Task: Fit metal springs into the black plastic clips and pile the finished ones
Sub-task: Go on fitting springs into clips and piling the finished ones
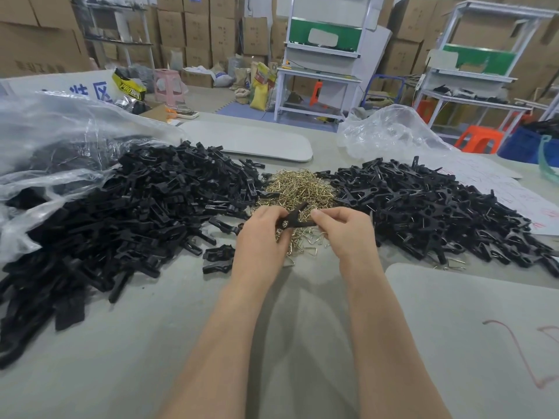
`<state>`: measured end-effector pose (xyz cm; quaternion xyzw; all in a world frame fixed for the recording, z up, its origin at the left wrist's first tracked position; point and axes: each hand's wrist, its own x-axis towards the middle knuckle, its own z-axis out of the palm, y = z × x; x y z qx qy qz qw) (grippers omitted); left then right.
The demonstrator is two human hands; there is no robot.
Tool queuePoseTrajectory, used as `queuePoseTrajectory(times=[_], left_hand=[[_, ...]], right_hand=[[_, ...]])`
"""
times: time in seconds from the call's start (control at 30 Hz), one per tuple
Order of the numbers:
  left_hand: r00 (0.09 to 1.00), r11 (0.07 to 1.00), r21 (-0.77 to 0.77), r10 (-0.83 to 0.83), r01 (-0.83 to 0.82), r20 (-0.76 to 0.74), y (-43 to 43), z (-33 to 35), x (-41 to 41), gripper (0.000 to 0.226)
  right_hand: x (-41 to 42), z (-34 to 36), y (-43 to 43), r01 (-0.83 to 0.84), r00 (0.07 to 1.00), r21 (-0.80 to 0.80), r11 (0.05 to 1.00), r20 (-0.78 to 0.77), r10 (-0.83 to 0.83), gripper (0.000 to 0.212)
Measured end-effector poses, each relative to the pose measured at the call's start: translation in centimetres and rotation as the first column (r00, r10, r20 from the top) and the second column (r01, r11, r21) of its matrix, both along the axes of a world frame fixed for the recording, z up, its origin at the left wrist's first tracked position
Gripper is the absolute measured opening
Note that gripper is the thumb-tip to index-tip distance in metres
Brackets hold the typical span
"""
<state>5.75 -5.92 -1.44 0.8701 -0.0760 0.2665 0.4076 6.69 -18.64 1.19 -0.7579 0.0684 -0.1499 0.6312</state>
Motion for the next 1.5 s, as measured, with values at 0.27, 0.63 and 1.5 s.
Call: queuePoseTrajectory(times=[0.27, 0.63, 1.5], left_hand=[[0.999, 1.0, 0.019, -0.011, 0.011, 0.035, 0.1, 0.1, -0.1, 0.023], [0.999, 0.998, 0.042, -0.039, 0.039, 0.015, 0.2, 0.0, 0.0, 0.019], [0.933, 0.928, -0.195, -0.342, 0.317, -0.111, 1.0, 0.9, -0.6, 0.024]], right_hand=[[0.0, 0.0, 0.2, 0.021, 0.999, -0.072, 0.997, -0.032, -0.023, 0.018], [0.2, -0.6, 0.2, 0.09, 0.996, -0.201, 0.975, 0.021, -0.088, 0.02], [-0.5, -1.1, -2.1, -0.465, 0.671, 0.645, 0.606, -0.189, 0.717, 0.057]])
